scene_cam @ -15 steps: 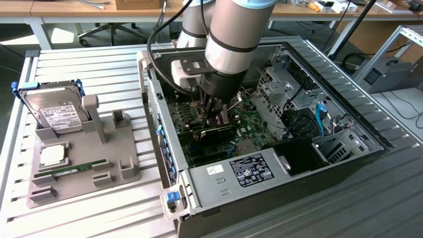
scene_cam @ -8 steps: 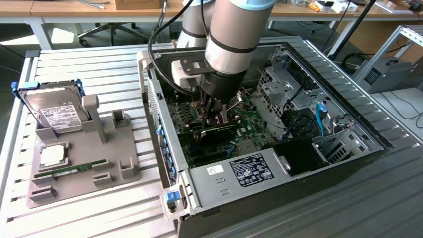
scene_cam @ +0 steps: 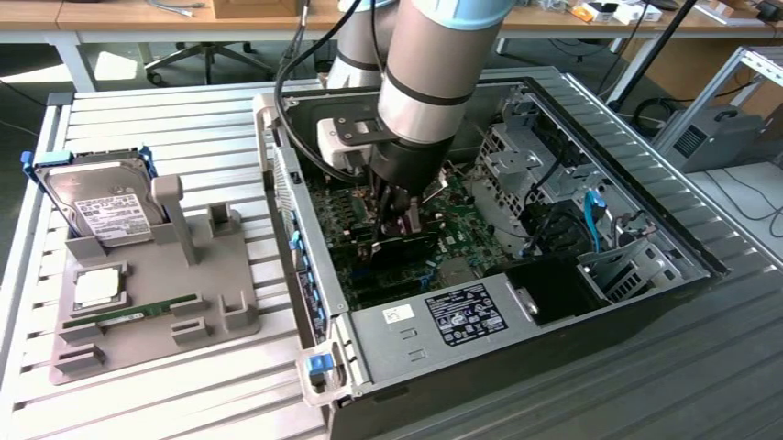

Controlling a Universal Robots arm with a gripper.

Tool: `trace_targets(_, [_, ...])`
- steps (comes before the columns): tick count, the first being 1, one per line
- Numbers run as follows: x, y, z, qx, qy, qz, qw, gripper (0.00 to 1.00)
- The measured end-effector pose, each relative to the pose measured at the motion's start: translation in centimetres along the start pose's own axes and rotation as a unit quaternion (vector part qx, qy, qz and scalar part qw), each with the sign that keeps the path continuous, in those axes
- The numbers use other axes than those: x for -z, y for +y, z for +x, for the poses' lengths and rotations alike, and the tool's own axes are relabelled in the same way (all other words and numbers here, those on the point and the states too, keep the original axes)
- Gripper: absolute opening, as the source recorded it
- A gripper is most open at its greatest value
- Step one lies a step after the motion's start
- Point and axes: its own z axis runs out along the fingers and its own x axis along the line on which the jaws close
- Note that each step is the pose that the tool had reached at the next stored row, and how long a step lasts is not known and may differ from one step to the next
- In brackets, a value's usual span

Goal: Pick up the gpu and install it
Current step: 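Press down on the gpu until it lock into place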

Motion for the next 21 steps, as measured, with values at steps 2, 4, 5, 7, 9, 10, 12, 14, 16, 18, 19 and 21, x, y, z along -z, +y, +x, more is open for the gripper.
trace_targets(2, [-0.01,0.0,0.0,0.0,0.0001,-0.0001,1.0,0.11])
trace_targets(4, [-0.05,0.0,0.0,0.0,0.0001,-0.0001,1.0,0.11])
trace_targets(5, [-0.14,-0.01,0.0,0.0,-0.0001,0.0,1.0,0.11])
trace_targets(7, [-0.17,0.0,0.01,0.0,0.0001,-0.0001,1.0,0.11])
trace_targets(9, [-0.17,0.0,0.01,0.0,0.0001,-0.0001,1.0,0.11])
trace_targets(10, [-0.18,0.0,0.01,0.0,0.0001,-0.0001,1.0,0.11])
trace_targets(12, [-0.29,-0.01,0.02,0.0,0.0001,-0.0001,1.0,0.11])
trace_targets(14, [-0.29,-0.01,0.02,0.0,0.0001,-0.0001,1.0,0.11])
trace_targets(16, [-0.33,-0.01,0.02,0.0,0.0001,-0.0001,1.0,0.11])
trace_targets(18, [-0.33,-0.01,0.02,0.0,0.0001,0.0,1.0,0.11])
trace_targets(19, [-0.33,0.0,0.02,0.0,0.0002,-0.0001,1.0,0.11])
trace_targets(21, [-0.41,0.0,0.02,0.0,0.0001,0.0,1.0,0.11])
